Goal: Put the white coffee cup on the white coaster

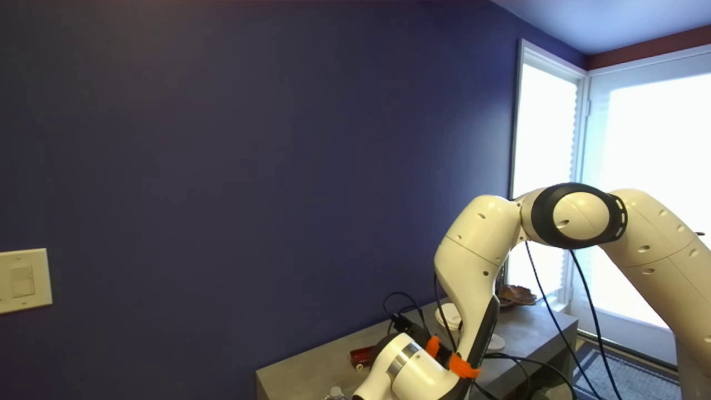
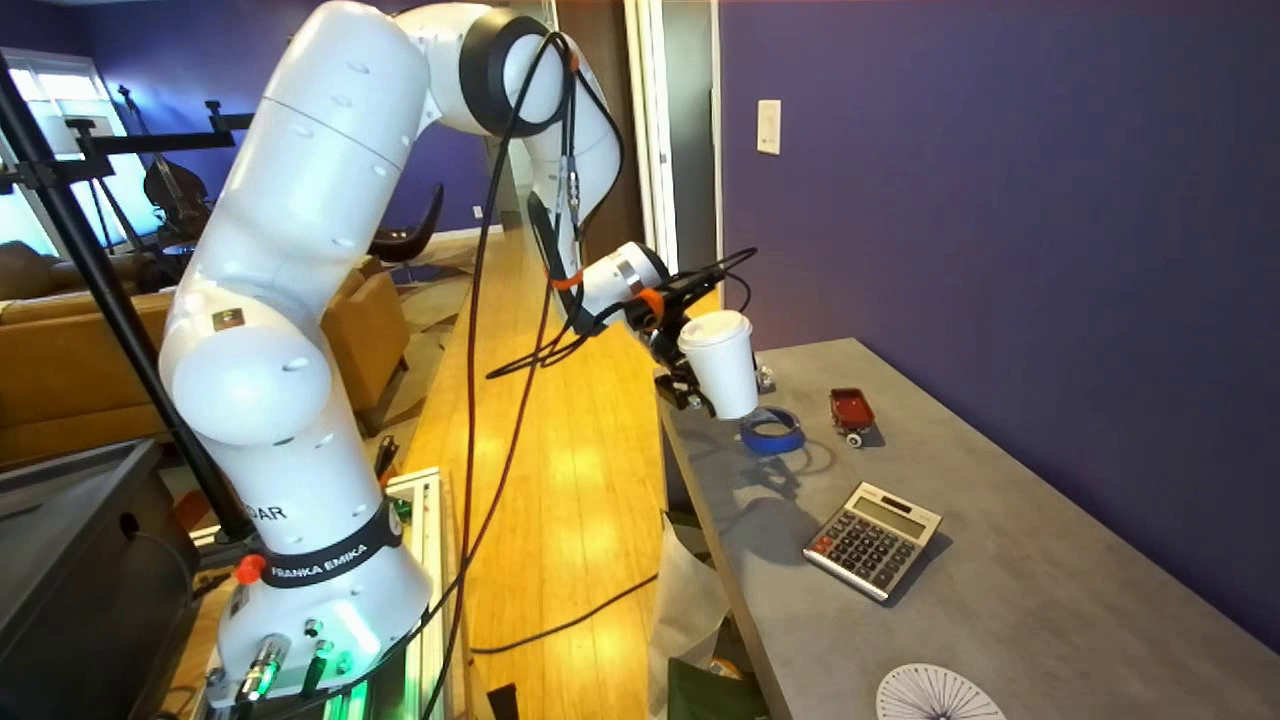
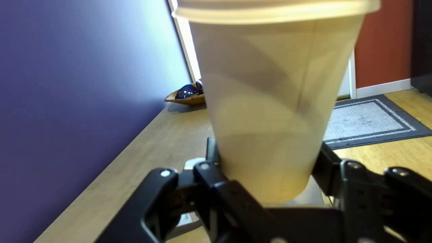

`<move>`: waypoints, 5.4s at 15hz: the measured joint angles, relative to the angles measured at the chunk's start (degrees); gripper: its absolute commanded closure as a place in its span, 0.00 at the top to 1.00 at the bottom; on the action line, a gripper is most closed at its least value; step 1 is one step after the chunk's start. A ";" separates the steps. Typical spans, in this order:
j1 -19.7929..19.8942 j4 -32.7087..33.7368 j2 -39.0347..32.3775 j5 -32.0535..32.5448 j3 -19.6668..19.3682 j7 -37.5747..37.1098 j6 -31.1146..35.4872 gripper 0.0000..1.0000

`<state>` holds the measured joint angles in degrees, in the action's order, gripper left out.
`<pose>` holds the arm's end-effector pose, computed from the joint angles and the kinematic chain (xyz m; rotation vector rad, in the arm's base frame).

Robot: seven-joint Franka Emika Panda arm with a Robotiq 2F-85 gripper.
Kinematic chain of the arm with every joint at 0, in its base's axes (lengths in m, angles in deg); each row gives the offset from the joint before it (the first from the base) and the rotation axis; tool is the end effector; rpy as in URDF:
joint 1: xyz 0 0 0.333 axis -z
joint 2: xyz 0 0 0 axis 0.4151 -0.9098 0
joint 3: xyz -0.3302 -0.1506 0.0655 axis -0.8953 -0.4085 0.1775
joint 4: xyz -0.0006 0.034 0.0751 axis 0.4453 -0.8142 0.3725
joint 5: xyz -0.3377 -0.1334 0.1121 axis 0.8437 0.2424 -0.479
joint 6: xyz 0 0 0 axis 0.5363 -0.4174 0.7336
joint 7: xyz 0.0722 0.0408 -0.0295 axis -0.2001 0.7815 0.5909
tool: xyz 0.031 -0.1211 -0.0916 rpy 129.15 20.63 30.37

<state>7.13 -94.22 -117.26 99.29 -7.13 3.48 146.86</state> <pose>0.5047 0.1205 0.2087 1.3622 1.0231 -0.9350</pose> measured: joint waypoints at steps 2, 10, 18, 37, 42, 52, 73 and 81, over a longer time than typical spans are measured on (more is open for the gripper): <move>0.78 -0.89 0.56 0.05 -0.09 -0.22 0.21 0.66; 0.27 -0.36 0.19 0.05 -0.05 -0.15 0.21 0.41; 10.89 -0.15 2.08 1.43 -5.74 5.33 6.24 0.41; 24.80 0.67 -1.78 3.29 -16.33 9.47 22.23 0.66; 25.01 2.16 -3.10 3.27 -16.57 9.47 22.32 0.41; 25.12 5.85 -5.98 3.28 -16.65 11.78 23.88 0.41; 27.26 12.12 -10.85 3.24 -17.62 21.55 27.95 0.63; 27.25 12.21 -10.84 3.24 -17.51 21.88 28.45 0.80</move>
<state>34.38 -82.01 -128.10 102.53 -24.64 25.36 175.31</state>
